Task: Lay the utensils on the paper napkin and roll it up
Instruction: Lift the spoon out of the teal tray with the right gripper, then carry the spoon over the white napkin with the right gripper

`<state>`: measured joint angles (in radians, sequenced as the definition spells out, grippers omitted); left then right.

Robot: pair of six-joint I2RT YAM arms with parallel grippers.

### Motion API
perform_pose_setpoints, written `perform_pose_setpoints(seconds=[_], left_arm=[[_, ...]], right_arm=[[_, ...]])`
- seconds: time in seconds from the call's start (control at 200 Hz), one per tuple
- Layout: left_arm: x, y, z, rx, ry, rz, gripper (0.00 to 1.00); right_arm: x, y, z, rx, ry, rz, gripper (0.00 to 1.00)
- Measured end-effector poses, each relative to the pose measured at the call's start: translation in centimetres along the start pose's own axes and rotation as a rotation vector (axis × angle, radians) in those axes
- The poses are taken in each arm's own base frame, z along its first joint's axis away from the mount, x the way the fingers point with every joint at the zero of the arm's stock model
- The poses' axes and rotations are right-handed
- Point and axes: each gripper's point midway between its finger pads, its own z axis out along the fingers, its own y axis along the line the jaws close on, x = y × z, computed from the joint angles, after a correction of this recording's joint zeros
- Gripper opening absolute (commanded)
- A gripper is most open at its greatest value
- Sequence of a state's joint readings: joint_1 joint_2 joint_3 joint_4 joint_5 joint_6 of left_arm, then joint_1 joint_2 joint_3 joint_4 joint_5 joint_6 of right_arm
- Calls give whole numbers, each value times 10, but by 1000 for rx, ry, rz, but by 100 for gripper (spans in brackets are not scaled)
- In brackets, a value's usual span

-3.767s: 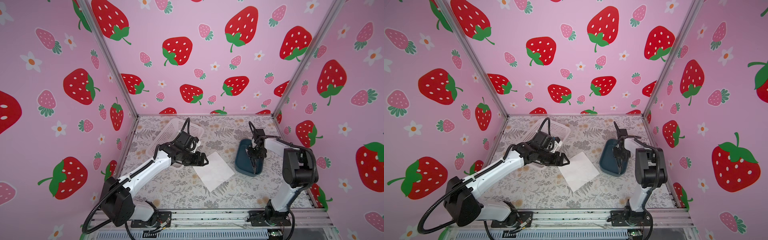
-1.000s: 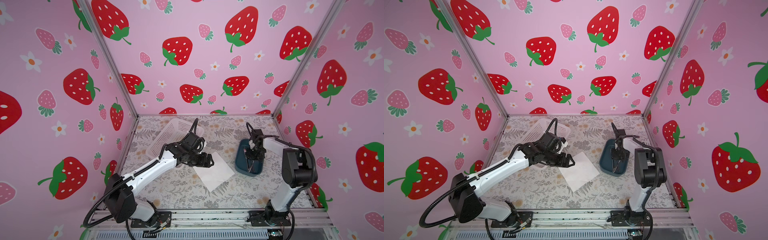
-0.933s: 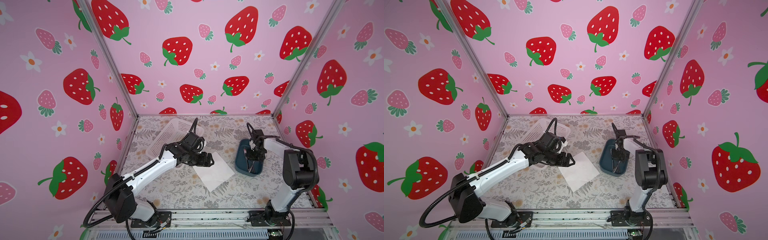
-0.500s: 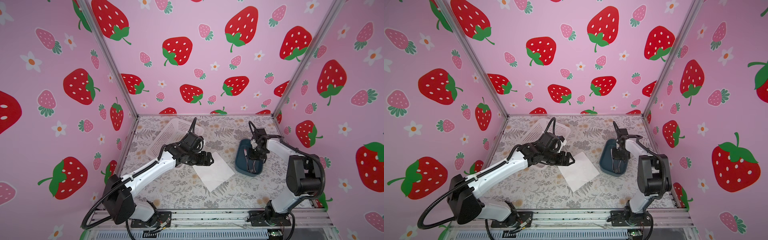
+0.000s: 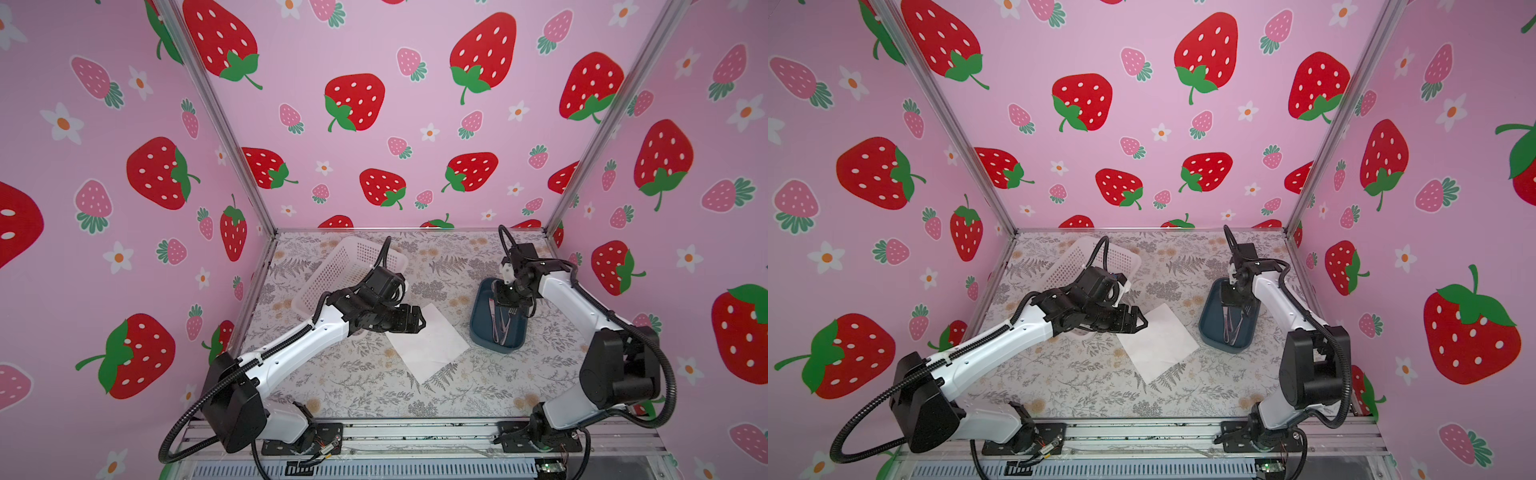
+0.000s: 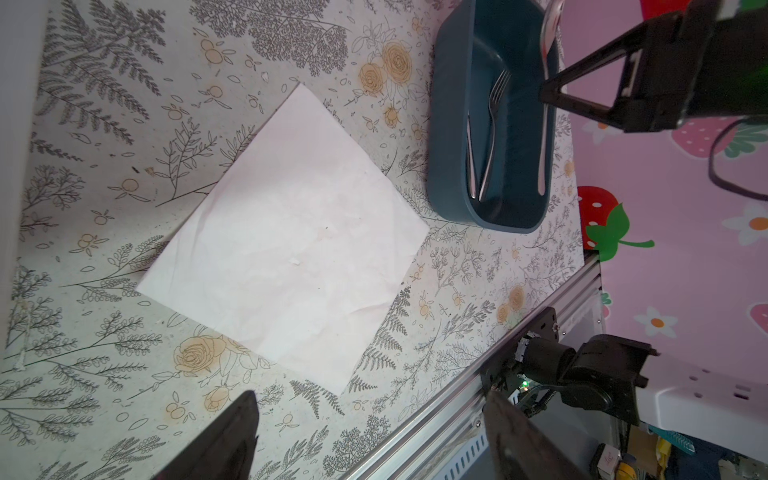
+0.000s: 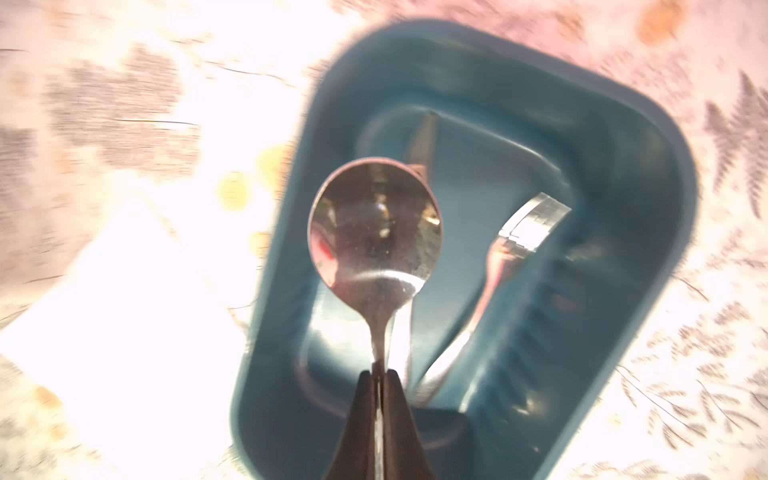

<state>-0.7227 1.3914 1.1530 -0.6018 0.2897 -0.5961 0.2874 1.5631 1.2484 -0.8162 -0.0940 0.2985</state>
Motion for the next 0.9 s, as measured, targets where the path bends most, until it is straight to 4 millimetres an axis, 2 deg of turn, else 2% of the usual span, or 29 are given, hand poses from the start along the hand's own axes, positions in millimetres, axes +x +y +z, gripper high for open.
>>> perform_pose_setpoints(seconds=[0.08,0.2,0.29,0.36,0.55,0.73,0.9], left_arm=[[0,4,-3,-14,-18,-1,86],[-3,10,-13,-37,-62,-5,86],[-4,17,-24,-54,-104,-15,86],[-4,26,-31,-74,-135,-27,87],[-5,46,-49,-108,-201,-62,87],[-1,63,-56,-128,-225,-96,87],[-1,69,-58,-128,-230,-114,87]], right_arm=[[1,35,-3,-46,-8,-47,3],[16,93,3,-120,13,-112,3],[31,131,19,-156,44,-132,5],[42,152,35,-167,76,-137,5],[67,175,79,-138,157,-90,4],[72,189,96,-144,162,-35,4],[70,200,108,-156,165,6,5]])
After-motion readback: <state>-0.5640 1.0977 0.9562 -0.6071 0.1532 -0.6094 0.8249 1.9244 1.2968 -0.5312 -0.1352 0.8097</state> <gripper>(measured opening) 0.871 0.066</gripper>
